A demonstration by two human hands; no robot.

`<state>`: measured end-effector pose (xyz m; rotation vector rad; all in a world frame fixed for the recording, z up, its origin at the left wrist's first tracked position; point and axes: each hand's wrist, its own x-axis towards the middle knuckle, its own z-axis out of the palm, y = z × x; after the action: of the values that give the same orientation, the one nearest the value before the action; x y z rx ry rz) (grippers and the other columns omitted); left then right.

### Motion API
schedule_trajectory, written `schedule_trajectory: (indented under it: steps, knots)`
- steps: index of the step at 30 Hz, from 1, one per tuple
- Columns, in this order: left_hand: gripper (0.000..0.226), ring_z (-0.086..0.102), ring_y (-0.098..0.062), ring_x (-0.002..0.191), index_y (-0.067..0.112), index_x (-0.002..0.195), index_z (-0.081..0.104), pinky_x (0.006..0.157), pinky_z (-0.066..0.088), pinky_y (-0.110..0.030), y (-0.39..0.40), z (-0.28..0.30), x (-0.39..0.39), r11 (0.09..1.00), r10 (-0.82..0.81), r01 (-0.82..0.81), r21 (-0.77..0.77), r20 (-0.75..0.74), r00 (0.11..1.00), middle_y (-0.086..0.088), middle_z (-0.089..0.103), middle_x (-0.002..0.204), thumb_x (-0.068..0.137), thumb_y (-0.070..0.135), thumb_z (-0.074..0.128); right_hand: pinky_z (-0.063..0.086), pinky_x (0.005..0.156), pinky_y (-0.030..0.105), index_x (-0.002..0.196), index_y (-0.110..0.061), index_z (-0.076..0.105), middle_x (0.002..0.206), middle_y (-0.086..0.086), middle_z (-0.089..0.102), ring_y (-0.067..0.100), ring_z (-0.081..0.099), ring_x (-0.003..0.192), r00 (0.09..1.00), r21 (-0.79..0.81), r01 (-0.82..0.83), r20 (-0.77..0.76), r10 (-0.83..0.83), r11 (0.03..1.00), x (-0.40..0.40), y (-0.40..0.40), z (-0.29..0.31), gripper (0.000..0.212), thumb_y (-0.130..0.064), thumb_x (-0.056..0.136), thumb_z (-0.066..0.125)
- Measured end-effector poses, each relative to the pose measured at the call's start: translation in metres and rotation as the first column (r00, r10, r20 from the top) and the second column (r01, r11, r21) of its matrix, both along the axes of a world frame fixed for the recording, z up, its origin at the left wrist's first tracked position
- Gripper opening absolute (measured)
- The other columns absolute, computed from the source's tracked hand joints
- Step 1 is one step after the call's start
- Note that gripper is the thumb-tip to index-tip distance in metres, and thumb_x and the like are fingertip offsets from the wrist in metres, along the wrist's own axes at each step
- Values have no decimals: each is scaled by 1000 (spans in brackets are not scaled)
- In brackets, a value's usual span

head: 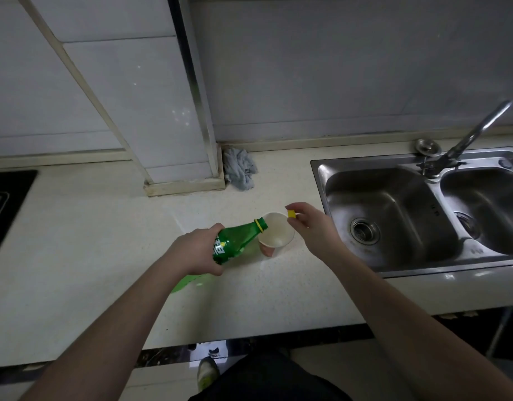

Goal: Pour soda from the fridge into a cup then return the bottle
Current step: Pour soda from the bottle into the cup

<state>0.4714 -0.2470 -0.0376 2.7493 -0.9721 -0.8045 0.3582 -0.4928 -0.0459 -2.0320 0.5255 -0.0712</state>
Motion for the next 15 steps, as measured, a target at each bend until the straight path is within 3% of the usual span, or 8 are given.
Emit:
schedule_trajectory:
  steps: [5,15]
  knots:
    - [76,60,-16,83,31,127,40,63,51,-29,-3,3,1,995,-40,37,88,36,999,6,61,101,62,39,77,40,67,2,113,-28,61,102,-9,69,-4,62,92,996,54,87,26,-89,995,-2,-4,-9,22,-21,93,59]
    - [76,58,-16,83,28,129,40,57,43,-27,-7,6,2,983,-86,76,169,55,995,4,59,102,63,40,76,40,71,1,118,-25,61,106,-9,68,1,61,95,992,102,112,38,-117,988,-4,-3,-20,24,-22,94,57]
